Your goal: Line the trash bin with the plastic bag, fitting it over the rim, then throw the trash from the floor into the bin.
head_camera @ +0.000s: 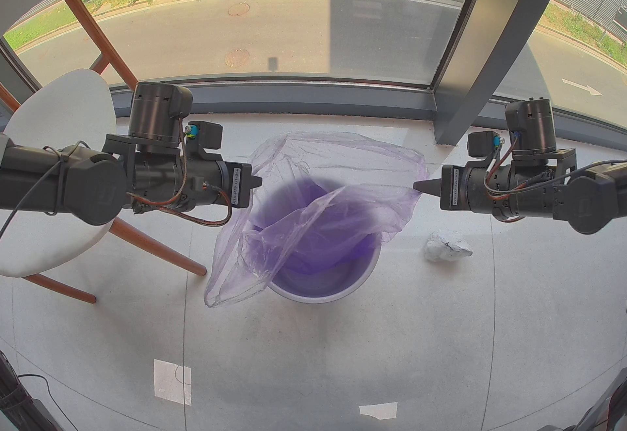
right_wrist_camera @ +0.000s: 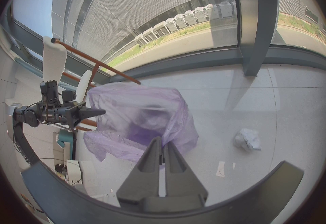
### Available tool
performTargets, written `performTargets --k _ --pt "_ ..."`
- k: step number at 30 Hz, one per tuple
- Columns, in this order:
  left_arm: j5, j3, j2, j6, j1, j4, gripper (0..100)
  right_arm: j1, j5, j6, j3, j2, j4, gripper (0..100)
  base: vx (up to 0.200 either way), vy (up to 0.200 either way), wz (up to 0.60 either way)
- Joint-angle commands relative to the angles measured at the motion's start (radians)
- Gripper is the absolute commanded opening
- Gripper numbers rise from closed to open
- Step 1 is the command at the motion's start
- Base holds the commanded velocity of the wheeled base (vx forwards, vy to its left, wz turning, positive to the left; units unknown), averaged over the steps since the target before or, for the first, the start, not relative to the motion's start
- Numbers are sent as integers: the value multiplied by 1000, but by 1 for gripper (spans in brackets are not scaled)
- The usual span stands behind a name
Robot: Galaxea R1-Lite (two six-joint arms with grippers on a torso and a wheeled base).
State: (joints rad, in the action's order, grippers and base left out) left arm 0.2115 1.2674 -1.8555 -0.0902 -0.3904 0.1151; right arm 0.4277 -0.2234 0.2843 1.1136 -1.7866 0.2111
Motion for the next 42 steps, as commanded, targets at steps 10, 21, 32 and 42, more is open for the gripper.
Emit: performTargets --k 10,21,32,42 --pt "-118 156 -157 -177 22 -8 0 -95 -79 6 190 -267 108 0 0 0 0" --pt "-193 181 -195 -197 21 0 0 -98 -102 128 187 -234 171 100 0 0 0" --pt "-192 136 -186 -200 -24 1 0 52 -99 477 60 -28 140 100 0 0 0" --pt "-192 136 -182 -200 -34 3 0 217 -2 670 184 -109 33 100 0 0 0"
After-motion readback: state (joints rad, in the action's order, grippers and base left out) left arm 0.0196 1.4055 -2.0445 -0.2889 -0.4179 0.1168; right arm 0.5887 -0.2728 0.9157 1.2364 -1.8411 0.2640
